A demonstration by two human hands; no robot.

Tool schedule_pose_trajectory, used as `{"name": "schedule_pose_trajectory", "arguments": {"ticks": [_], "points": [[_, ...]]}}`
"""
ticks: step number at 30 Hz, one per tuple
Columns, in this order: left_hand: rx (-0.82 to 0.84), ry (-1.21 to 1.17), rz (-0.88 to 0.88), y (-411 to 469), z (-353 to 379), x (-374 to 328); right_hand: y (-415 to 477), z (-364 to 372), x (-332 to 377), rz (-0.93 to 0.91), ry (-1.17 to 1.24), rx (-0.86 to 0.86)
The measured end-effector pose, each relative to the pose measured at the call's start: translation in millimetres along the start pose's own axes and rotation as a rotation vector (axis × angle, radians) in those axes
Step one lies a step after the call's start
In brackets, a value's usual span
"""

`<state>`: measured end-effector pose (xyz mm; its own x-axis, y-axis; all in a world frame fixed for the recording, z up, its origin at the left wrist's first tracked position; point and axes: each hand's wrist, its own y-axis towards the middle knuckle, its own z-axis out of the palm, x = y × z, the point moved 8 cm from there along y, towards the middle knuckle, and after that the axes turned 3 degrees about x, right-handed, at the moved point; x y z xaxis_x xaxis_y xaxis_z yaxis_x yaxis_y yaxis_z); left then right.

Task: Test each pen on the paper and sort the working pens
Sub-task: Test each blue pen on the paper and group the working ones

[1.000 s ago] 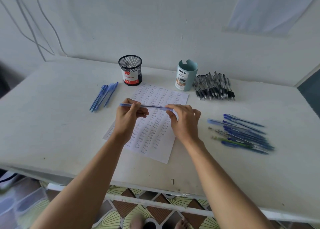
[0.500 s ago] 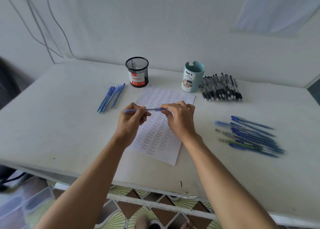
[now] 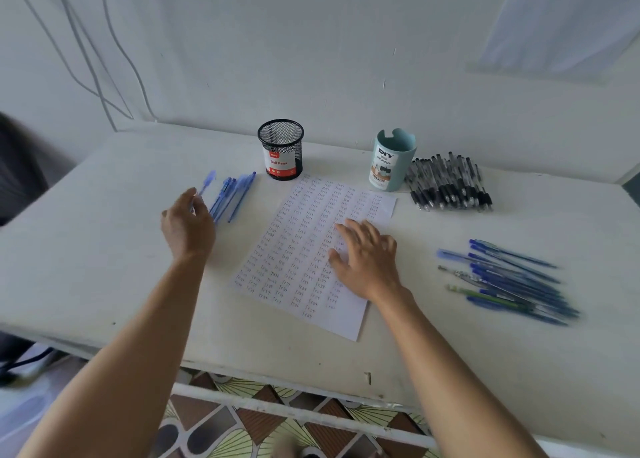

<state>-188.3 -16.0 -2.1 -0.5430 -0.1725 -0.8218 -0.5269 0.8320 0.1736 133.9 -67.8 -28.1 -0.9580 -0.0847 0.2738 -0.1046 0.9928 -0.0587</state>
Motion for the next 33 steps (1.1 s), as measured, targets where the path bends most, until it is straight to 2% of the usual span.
{"name": "schedule_pose_trajectory", "arguments": {"ticks": [4,9,13,15,17,21,26,30,33], "points": [[0.154,0.271,0.020,0.8,18.1,8.4,-0.9,0.2,1.4,-0.004,-0.023,-0.029],[0.197,0.320,0.024,1.8,20.6,6.1,-0.7,0.1,0.9,0.008,-0.024,-0.012],[0.170,0.331,0.013,-5.2,16.9,-2.2,-1.5,-0.9,0.9,0.013,-0.004,-0.003],[0.154,0.359,0.097,-17.1,20.5,-17.7,-1.1,-0.8,0.9,0.013,0.010,0.001],[0.189,0.369,0.263,-38.2,33.9,-41.6,-0.1,-0.4,-0.1,0.017,0.017,0.011],[0.468,0.415,0.564,-97.3,82.8,-80.5,-2.8,-4.7,-3.3,0.029,0.039,0.023],[0.705,0.502,0.596,-139.8,125.2,-87.8,-12.7,-15.3,-19.5,0.055,0.046,-0.012],[0.700,0.565,0.617,-147.1,131.6,-87.2,-15.9,-18.7,-31.3,0.044,0.104,0.001],[0.699,0.563,0.638,-146.0,132.2,-86.5,-19.4,-33.9,-49.5,0.082,0.152,-0.156]]}}
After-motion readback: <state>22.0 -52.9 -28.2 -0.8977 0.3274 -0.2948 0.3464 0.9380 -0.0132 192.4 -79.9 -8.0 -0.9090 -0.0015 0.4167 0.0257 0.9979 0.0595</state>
